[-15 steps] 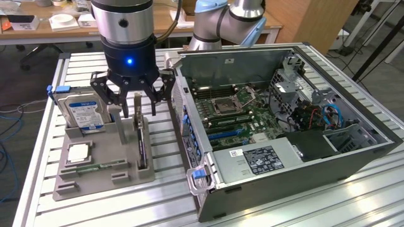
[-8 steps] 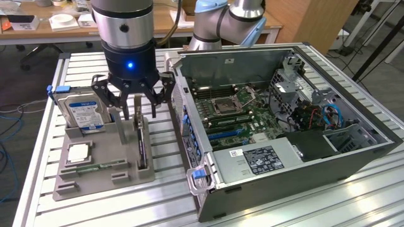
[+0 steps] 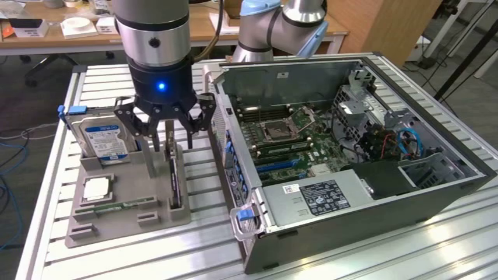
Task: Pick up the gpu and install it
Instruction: 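Pick up the gpu and move the gpu toward the slot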
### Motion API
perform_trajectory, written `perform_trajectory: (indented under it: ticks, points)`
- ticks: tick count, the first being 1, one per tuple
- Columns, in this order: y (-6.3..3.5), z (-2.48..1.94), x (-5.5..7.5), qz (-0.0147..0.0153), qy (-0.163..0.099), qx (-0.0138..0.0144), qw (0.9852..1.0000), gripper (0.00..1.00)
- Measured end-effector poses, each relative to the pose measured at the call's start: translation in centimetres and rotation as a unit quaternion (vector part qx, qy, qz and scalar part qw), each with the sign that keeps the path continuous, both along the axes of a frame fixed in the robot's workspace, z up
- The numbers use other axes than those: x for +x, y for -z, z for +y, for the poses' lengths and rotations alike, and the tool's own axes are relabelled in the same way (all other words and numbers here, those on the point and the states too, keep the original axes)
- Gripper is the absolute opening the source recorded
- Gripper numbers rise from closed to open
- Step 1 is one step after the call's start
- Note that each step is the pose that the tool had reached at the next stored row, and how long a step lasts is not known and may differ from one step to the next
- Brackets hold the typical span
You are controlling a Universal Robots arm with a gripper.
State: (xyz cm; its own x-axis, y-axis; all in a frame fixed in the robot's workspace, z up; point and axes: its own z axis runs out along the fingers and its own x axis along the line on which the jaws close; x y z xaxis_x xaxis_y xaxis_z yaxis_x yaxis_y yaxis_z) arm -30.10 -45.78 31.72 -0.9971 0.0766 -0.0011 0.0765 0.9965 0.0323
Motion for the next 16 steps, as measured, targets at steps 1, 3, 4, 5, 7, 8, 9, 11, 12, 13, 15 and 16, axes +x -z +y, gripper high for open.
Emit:
perform_trajectory:
  ticks: [1,3,4,5,7,8,9,11,12,13,15,16]
  points:
    - [0.07,0.0,0.0,0.0,0.0,0.0,1.0,0.59]
    - [0.12,0.0,0.0,0.0001,0.0,-0.0001,1.0,0.59]
    - [0.13,0.0,0.0,0.0,0.0,0.0,1.0,0.59]
    - [0.13,0.0,0.0,0.0,0.0,0.0,1.0,0.59]
    - [0.13,0.0,0.0,0.0,0.0,0.0,1.0,0.59]
    - [0.13,0.0,0.0,0.0,0.0,0.0,1.0,0.59]
    - [0.13,0.0,0.0,0.0,0.0,0.0,1.0,0.59]
    - [0.13,0.0,0.0,0.0,0.0,0.0,1.0,0.59]
    - [0.13,0.0,0.0,0.0,0.0,0.0,1.0,0.59]
    - [0.14,0.0,0.0,0.0,0.0,0.0,1.0,0.59]
    - [0.28,0.0,0.0,-0.0002,0.0,0.0001,1.0,0.59]
    - [0.37,0.0,0.0,-0.0002,0.0,0.0,1.0,0.59]
